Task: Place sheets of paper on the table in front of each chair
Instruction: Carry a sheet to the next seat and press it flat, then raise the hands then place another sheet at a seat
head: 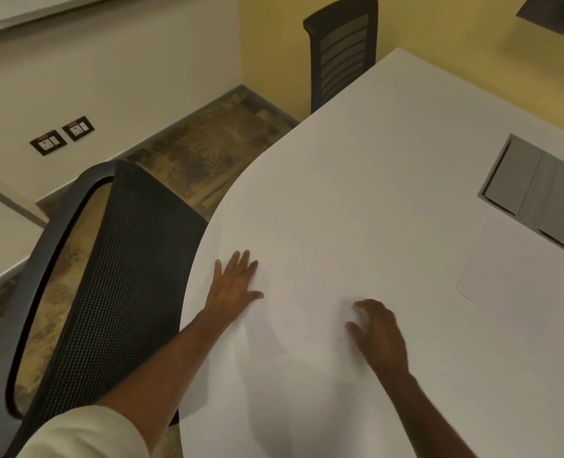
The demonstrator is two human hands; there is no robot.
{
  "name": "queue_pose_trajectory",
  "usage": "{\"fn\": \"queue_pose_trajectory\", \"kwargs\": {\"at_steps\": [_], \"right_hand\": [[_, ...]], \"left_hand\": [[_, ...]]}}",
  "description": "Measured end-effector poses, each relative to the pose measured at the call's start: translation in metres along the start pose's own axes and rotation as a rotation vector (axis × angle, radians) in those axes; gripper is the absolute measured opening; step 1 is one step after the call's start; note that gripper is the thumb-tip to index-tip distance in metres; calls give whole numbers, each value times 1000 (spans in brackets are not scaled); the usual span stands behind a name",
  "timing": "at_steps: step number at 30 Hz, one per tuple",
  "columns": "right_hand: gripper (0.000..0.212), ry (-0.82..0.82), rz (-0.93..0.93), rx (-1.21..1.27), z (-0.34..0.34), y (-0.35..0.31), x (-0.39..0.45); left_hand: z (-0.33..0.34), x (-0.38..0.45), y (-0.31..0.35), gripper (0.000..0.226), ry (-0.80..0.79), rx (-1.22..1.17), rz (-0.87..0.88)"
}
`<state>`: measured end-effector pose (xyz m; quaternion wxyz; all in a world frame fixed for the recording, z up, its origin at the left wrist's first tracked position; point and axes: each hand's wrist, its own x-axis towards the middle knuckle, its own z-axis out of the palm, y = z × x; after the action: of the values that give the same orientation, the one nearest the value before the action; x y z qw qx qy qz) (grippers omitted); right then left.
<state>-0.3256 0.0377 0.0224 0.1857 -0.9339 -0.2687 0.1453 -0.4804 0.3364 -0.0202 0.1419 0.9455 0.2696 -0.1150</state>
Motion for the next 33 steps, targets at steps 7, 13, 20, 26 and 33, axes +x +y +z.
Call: {"fn": "queue_pose_trajectory", "kwargs": {"at_steps": [7, 13, 20, 26, 33], "right_hand": [[66, -169, -67, -193, 38, -14, -13], [68, -165, -51, -186, 41, -20, -15], [67, -166, -84, -182, 31, -13, -13], [68, -163, -92, -173, 30, -12, -15], [58, -35, -84, -137, 12, -18, -17]], "left_hand": [[-16, 10, 3, 85, 20, -22, -20], [8, -12, 12, 101, -49, 85, 71], [16, -22, 14, 104, -6, 99, 72], [19, -27, 15, 106, -11, 54, 57], [8, -26, 17, 107, 41, 8, 56]]}}
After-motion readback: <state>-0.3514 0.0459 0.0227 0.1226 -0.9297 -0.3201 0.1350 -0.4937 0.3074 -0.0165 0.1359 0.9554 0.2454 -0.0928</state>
